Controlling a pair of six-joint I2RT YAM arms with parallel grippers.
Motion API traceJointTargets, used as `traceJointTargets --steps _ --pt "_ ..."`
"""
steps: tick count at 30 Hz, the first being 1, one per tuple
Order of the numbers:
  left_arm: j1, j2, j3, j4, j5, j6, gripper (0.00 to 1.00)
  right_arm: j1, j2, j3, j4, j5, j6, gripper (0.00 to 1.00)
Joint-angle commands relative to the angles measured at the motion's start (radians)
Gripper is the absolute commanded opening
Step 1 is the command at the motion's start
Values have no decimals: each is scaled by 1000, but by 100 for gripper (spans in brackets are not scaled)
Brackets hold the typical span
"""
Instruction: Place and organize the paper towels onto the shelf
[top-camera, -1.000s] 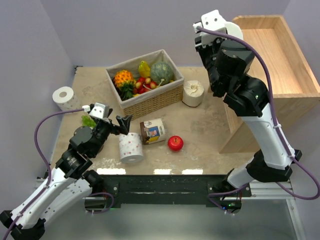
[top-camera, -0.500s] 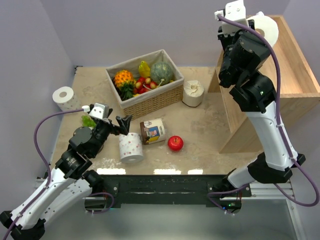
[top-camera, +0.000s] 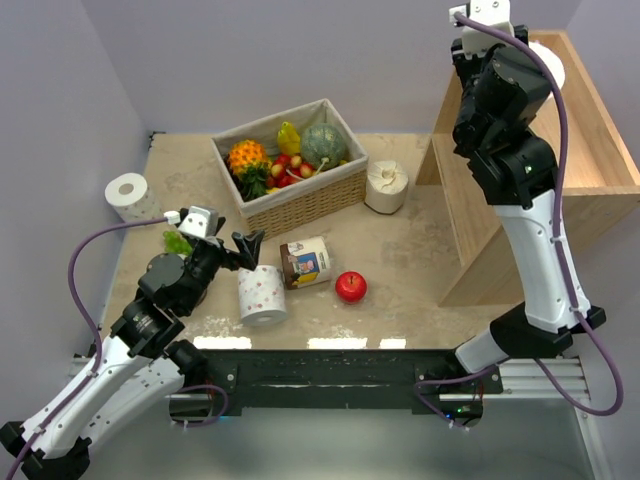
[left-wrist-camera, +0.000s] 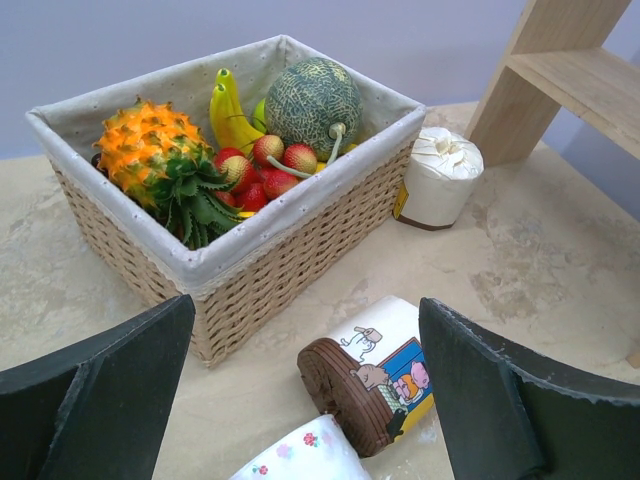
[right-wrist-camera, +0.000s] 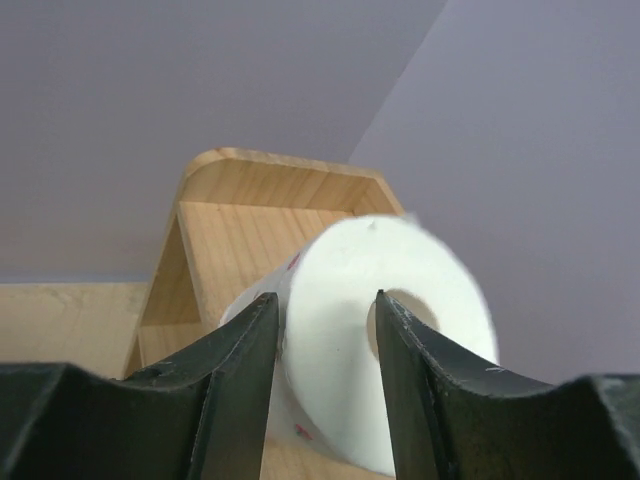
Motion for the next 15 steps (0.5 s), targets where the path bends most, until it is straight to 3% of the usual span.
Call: traceJointTargets --steps 1,4,15 --pt "2 1 -1 30 3 14 99 -12 23 45 -2 -42 -44 57" --pt "2 1 -1 30 4 12 99 -15 30 38 35 1 -76 69" --pt "2 4 2 27 12 12 99 -14 12 76 68 99 11 91"
